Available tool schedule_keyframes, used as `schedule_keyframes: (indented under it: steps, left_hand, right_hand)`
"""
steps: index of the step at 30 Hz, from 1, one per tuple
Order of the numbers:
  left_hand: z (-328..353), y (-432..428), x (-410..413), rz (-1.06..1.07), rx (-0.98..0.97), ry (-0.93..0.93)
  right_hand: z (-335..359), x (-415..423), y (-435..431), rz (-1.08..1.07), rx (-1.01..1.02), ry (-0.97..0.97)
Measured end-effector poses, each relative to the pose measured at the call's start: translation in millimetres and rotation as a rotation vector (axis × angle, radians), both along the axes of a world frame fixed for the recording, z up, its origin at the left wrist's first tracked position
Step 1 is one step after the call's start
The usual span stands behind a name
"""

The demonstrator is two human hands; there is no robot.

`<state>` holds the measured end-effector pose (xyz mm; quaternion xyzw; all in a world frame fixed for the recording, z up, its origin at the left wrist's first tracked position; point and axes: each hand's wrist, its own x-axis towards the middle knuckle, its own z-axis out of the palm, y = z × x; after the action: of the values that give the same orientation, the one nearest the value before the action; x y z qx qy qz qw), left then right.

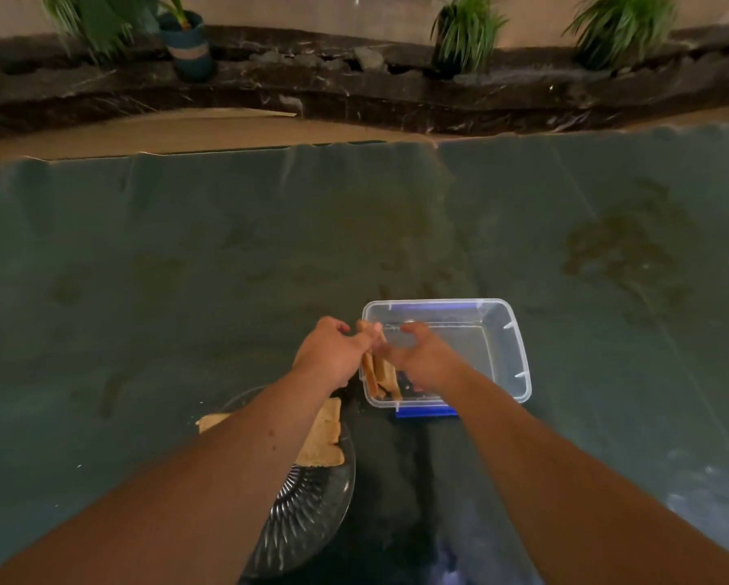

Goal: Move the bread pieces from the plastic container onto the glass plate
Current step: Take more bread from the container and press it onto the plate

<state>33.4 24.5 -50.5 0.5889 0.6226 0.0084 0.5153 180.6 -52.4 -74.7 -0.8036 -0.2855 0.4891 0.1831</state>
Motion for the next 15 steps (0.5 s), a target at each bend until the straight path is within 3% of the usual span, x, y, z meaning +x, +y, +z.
schedule_keyframes:
  steps: [10,15]
  left_hand:
    - [-21,-15,3,0.096,-0.064,-0.104]
    - [-29,-15,5,0.085,0.012,-0.075]
  right_hand:
    - [-14,3,-3,0.057,-0.029,0.133]
    - [-14,6,-3,0.028,-0.012,0.188]
